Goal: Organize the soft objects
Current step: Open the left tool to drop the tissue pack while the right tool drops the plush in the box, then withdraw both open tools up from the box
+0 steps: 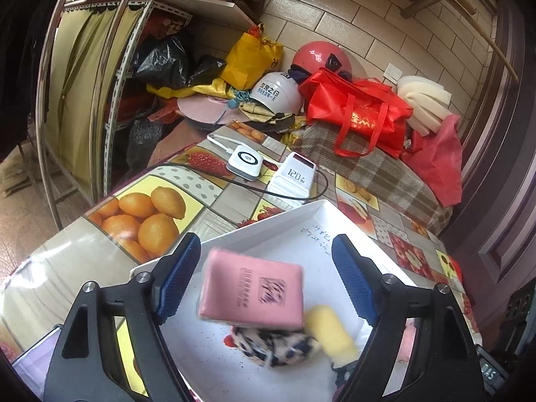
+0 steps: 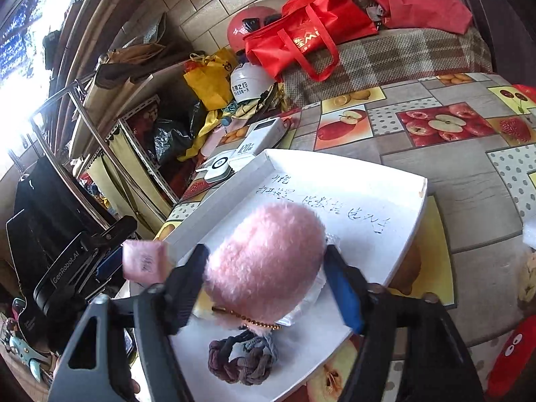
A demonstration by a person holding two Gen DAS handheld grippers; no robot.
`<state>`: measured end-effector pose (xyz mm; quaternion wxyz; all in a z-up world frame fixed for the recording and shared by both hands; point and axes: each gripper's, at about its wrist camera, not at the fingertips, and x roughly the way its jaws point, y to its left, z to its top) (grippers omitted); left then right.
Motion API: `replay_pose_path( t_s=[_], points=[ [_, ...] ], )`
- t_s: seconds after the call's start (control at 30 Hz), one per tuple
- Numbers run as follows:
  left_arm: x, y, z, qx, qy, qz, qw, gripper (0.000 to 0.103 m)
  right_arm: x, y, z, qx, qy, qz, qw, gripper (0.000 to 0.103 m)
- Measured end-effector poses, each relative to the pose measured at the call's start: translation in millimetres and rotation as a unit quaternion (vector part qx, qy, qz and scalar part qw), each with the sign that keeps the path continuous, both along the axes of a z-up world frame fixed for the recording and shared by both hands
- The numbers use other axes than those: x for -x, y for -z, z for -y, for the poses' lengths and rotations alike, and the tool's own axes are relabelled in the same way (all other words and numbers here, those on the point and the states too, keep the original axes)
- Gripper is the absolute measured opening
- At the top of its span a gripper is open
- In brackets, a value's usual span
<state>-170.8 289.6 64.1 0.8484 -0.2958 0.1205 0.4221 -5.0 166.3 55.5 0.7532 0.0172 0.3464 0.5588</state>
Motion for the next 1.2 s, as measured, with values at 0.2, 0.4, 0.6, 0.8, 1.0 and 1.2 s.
replay_pose_path(
  t_s=[0.2, 0.4, 0.6, 0.8, 1.0, 1.2],
  points=[
    [1, -5, 8, -0.038, -0.01, -0.008, 0.9992, 0.103, 4, -13, 18, -0.036, 0.021, 0.033, 0.999, 0.103],
    [1, -6, 7, -0.039, -0.009, -0.006, 0.9992, 0.103, 1, -22, 29, -0.059, 0.037, 0.024, 0.997, 0.103],
    [12, -9, 6, -0.041, -0.028, 0.012, 0.9987, 0.103, -2, -27, 50, -0.088, 0.062, 0.017, 0.994, 0.103],
    [26, -11, 5, -0.05, -0.063, 0.026, 0.9964, 0.103, -10, -31, 87, -0.128, 0.106, 0.013, 0.986, 0.103],
    [24, -13, 9, -0.062, -0.061, 0.02, 0.996, 0.103, -7, -38, 124, -0.185, 0.142, 0.016, 0.972, 0.103],
    [23, -12, 10, -0.063, -0.063, 0.021, 0.9958, 0.103, -2, -43, 130, -0.2, 0.14, 0.026, 0.969, 0.103]
  ],
)
